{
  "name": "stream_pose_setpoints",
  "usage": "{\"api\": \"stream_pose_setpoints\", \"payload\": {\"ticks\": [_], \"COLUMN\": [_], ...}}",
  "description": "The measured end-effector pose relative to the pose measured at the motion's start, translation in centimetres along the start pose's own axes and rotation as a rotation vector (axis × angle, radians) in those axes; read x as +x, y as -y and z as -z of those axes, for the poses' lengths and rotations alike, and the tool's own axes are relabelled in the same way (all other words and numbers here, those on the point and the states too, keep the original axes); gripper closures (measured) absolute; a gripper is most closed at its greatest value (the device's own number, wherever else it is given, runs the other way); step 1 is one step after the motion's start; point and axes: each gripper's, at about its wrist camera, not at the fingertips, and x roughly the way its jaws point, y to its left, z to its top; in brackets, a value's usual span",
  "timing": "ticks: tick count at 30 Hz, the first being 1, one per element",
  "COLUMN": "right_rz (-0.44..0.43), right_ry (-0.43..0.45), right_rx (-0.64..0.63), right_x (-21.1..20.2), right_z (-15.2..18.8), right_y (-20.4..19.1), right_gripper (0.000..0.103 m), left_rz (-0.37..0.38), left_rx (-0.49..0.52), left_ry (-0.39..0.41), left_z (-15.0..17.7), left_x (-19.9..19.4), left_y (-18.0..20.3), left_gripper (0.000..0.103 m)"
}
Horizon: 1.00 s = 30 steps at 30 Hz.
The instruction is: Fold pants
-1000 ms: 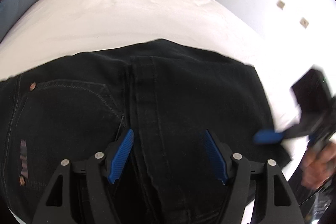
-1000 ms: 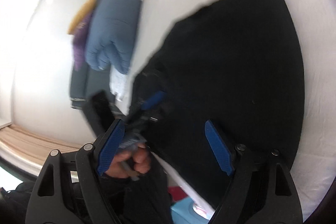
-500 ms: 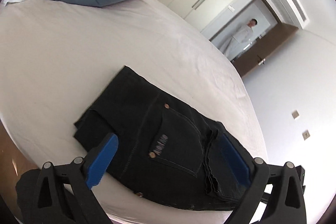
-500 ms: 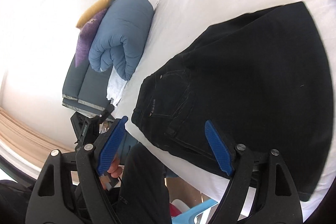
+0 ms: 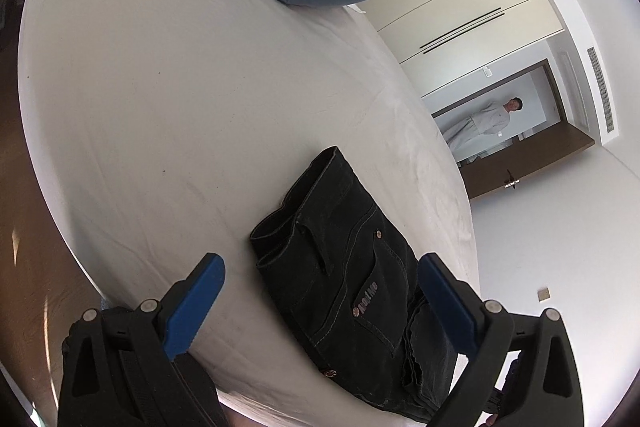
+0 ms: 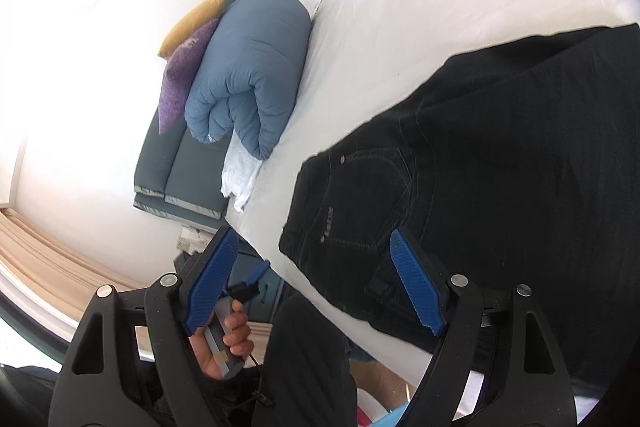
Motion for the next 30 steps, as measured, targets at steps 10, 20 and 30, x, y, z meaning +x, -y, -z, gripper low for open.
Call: {"api": "stream_pose_setpoints", "payload": {"ticks": [10,20,30], "right_rz": [0.111,0.055,0.090], "right_ry": [-0.125,-0.082,-0.141], "right_rx": [0.196,0.235,0.214], "right_x": [4.8,4.6,6.4], "right_z": [-1.7,-1.9,-3.1], "right_y": [7.4,7.7,6.2], "right_gripper": [0.028,0.029,0.025], "left_rz": [0.031,0.088,0.100], "left_rx": [-0.143,-0.240,-0.241], "left_ry": [-0.026,-0.073,-0.101], "left_z": [0.7,1.1,0.8], "left_x": [2.4,6.8,8.8], "left_y": [-2.3,-2.3,-0.8], "left_gripper": [0.004,0.016,0.086]}}
